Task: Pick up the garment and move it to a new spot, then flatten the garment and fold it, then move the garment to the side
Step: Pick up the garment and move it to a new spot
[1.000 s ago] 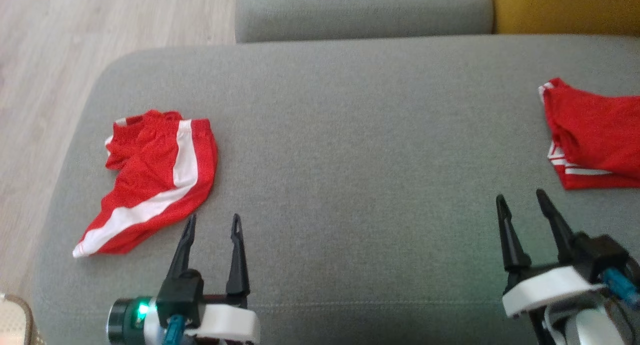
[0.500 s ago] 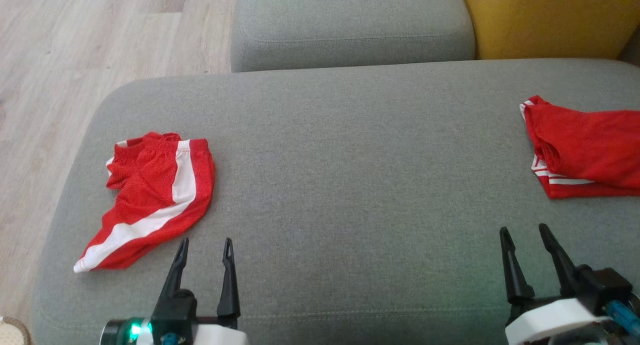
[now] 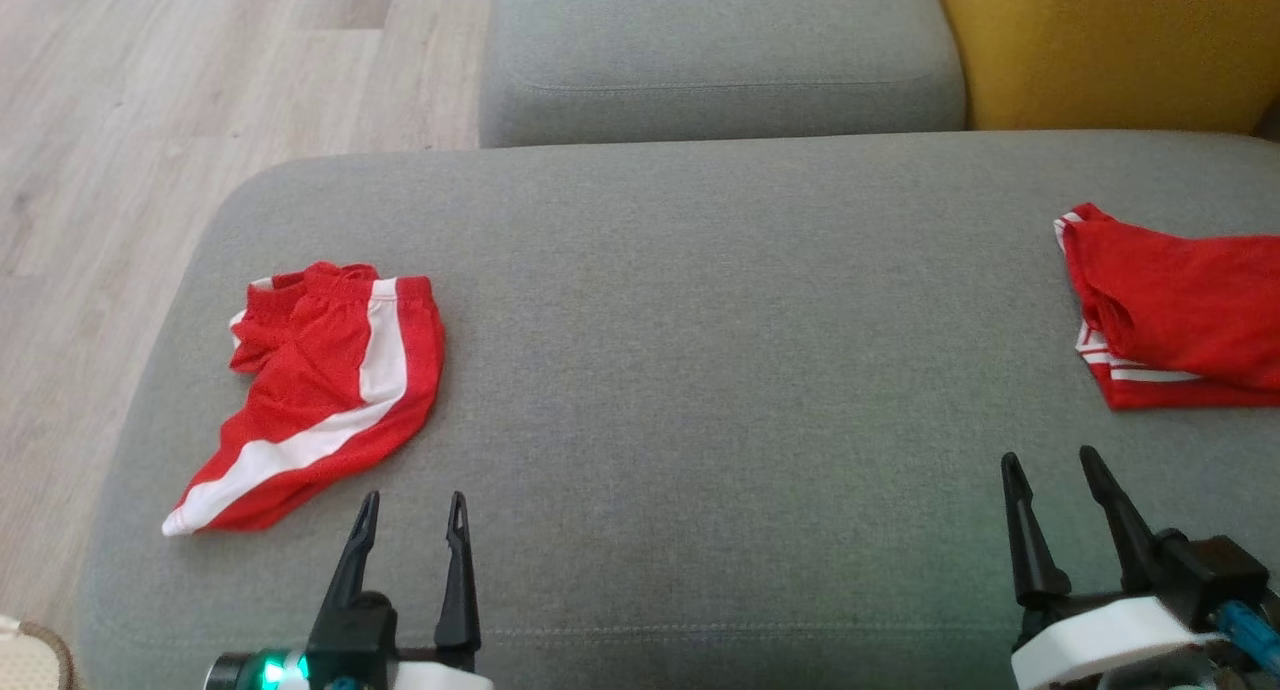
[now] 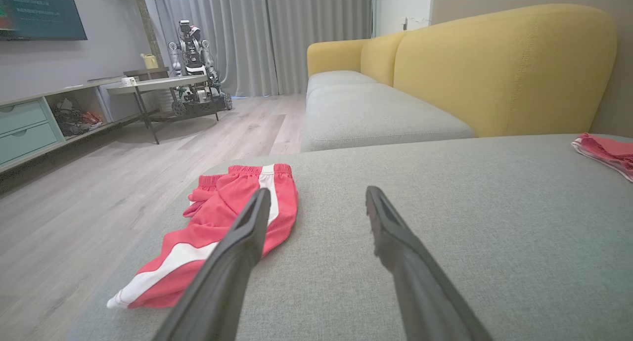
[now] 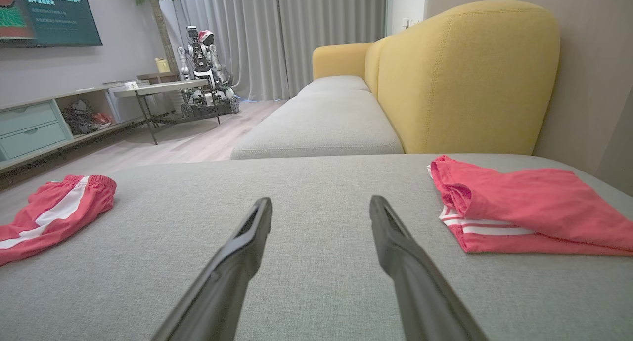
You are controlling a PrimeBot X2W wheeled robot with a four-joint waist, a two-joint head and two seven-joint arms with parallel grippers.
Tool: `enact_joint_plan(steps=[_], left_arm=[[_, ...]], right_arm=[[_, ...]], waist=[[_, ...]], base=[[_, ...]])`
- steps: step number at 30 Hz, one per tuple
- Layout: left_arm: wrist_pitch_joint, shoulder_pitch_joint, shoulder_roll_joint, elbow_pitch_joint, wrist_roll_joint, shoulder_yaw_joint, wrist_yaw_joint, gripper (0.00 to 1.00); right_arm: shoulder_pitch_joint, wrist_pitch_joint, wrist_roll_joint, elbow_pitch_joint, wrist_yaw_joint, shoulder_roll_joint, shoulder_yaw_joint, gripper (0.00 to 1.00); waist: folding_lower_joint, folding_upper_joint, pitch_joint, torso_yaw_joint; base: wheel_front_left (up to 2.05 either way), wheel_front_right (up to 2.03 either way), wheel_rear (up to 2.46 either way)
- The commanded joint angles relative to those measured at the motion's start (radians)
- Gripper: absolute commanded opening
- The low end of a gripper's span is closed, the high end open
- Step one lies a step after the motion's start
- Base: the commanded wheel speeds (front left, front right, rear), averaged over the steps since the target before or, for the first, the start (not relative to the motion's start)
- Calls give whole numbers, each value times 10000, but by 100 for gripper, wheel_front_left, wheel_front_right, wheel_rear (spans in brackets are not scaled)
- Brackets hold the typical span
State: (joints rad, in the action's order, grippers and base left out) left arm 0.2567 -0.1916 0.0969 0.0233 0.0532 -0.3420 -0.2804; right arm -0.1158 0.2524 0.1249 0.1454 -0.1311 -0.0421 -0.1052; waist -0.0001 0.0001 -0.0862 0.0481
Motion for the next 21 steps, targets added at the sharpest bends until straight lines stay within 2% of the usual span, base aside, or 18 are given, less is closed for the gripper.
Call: enact_joint_plan(steps=[1, 9, 21], left_arm=[[51, 345, -89, -280, -147, 401, 24, 100], [51, 320, -146, -370, -313, 525, 19, 100], [51, 187, -120, -830, -468, 626, -114, 100]], right_arm=[[175, 93, 57, -349, 4, -82, 226, 100], [80, 93, 119, -478, 4, -82, 118, 100], [-146, 93, 219, -896, 4, -82, 311, 100]], waist=[[1, -1, -9, 81], [1, -1, 8, 687], [1, -1, 115, 2814]], base=[[0, 0, 0], [0, 0, 0], [0, 0, 0]])
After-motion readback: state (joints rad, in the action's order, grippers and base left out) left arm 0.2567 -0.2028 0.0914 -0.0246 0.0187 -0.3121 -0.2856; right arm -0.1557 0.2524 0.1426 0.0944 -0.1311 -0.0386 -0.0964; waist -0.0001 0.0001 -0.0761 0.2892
